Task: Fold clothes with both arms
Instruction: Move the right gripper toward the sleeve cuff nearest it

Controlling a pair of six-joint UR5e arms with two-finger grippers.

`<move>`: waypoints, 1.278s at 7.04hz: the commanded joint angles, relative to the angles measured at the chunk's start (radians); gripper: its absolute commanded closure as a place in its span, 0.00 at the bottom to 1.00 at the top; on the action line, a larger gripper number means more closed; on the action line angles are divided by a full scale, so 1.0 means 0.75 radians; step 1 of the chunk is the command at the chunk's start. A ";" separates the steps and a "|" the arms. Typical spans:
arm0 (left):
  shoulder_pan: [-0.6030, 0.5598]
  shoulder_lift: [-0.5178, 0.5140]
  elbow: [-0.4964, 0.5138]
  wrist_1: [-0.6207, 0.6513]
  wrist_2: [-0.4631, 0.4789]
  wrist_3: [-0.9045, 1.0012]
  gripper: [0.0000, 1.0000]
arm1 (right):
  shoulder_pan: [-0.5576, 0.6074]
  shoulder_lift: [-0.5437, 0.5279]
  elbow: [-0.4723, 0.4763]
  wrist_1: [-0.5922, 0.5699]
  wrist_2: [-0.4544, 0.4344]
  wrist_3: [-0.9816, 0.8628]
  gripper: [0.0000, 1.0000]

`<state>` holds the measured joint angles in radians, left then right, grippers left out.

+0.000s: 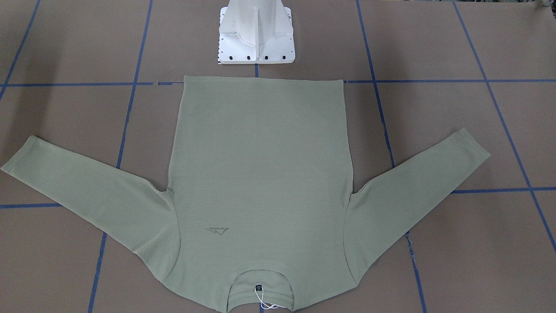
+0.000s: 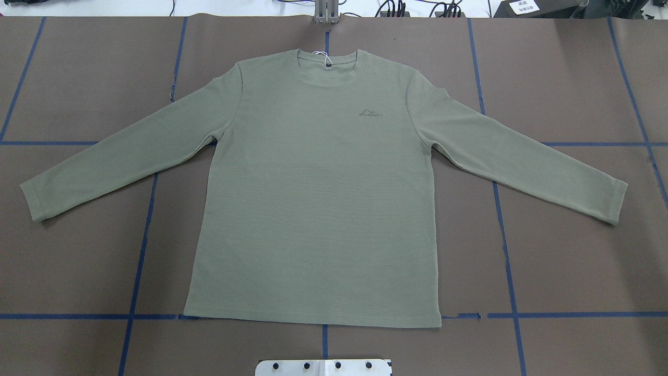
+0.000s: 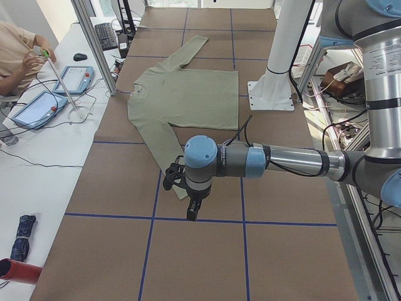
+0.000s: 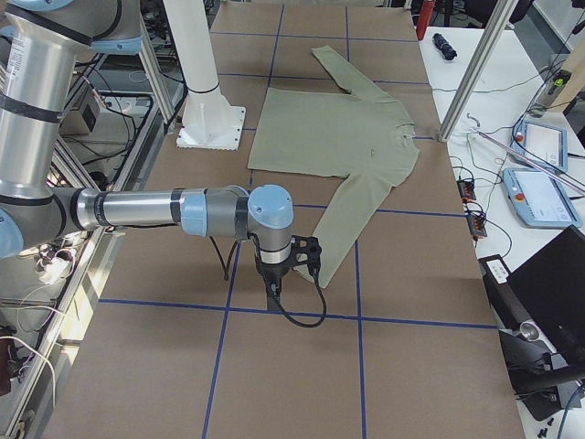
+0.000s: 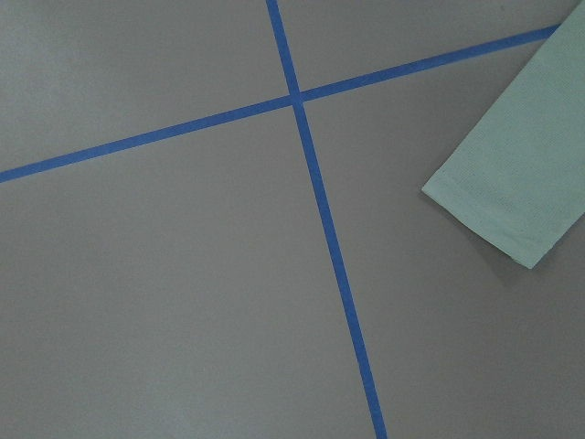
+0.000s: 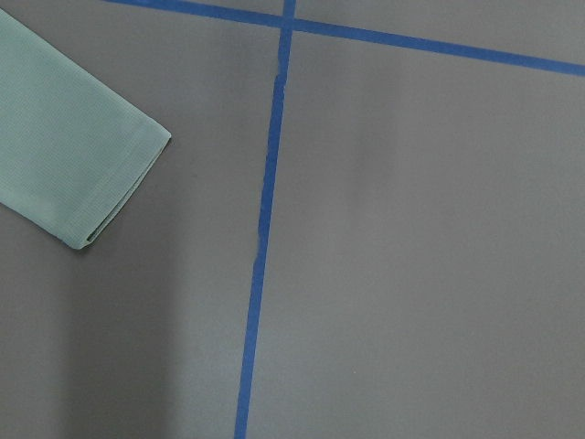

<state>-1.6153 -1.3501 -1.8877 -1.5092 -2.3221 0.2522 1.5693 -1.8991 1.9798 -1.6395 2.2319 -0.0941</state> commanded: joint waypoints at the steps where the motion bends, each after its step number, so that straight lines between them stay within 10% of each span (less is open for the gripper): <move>1: 0.000 0.002 -0.001 -0.004 -0.007 0.001 0.00 | 0.000 0.000 -0.001 0.056 -0.002 -0.001 0.00; 7: -0.008 -0.075 0.013 -0.415 -0.021 -0.050 0.00 | 0.000 0.109 -0.119 0.357 0.240 -0.009 0.00; 9: -0.008 -0.086 0.011 -0.438 -0.023 -0.058 0.00 | -0.067 0.104 -0.197 0.608 0.262 0.317 0.00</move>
<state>-1.6207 -1.4100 -1.8784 -1.8219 -2.3376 0.2127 1.5541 -1.8189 1.8645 -1.2953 2.4153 -0.0204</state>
